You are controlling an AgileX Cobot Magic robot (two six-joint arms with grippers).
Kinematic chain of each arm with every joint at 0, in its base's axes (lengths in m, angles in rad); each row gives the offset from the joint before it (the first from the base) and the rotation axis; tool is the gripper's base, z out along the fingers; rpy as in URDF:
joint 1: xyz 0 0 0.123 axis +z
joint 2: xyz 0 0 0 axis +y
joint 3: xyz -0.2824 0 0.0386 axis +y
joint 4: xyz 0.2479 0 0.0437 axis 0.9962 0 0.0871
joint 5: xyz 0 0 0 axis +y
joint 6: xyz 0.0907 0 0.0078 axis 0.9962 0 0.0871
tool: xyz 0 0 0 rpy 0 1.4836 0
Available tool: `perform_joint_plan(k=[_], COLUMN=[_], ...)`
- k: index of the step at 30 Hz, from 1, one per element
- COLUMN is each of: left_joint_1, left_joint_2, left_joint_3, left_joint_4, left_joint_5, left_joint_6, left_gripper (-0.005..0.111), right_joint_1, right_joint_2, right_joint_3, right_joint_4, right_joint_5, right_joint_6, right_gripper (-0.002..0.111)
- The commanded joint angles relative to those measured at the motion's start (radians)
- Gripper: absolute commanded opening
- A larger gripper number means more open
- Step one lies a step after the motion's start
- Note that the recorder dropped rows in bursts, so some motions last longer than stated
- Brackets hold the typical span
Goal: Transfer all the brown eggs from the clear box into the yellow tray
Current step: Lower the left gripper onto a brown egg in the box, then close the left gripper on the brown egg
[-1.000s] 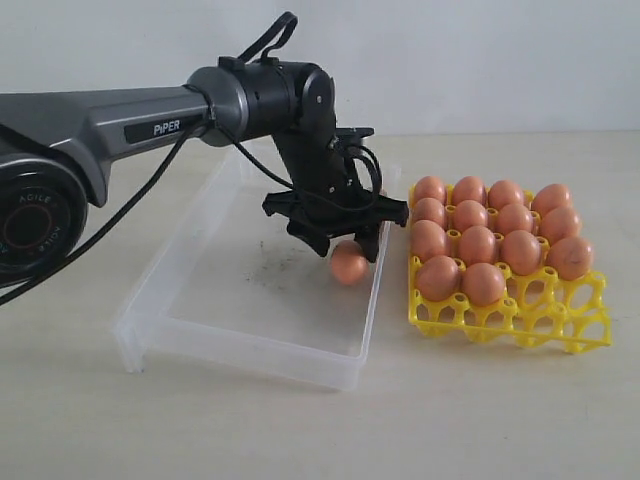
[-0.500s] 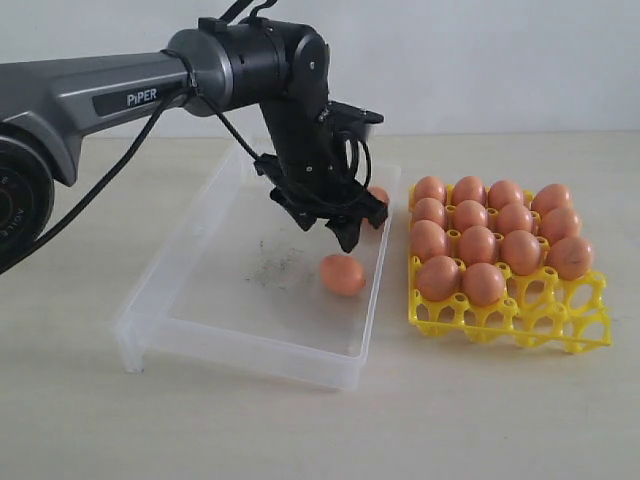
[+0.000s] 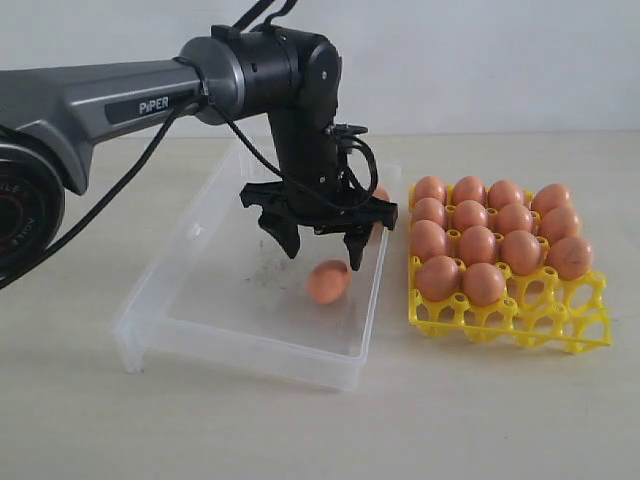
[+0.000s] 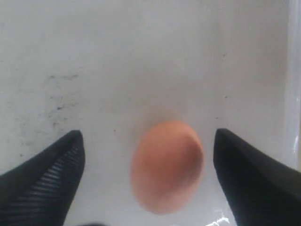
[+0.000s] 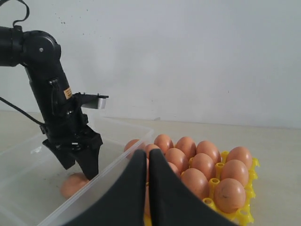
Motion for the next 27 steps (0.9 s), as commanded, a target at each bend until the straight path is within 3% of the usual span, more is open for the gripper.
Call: perform_joint_plan(k=[1, 7, 10, 15, 27], left_joint_1=[-0.005, -0.021, -0.023, -0.023, -0.023], left_joint_2=[0.034, 0.057, 0.062, 0.064, 0.060], left_joint_3=[0.004, 0.004, 0.004, 0.004, 0.002], left_joint_4=[0.066, 0.039, 0.039, 0.036, 0.093], left_joint_5=[0.003, 0.003, 0.003, 0.003, 0.003], left_joint_6=[-0.009, 0.023, 0.025, 0.028, 0.028], left_gripper=[0.071, 0.067, 0.050, 0.003, 0.006], right_joint_1=[-0.003, -0.003, -0.003, -0.003, -0.003], right_joint_2=[-0.004, -0.004, -0.004, -0.004, -0.004], right_joint_3=[0.004, 0.004, 0.004, 0.004, 0.004], right_joint_4=[0.001, 0.001, 0.001, 0.001, 0.001], right_joint_5=[0.001, 0.001, 0.001, 0.001, 0.001], right_joint_6=[-0.001, -0.001, -0.001, -0.001, -0.001], right_gripper=[0.000, 0.000, 0.000, 0.000, 0.000])
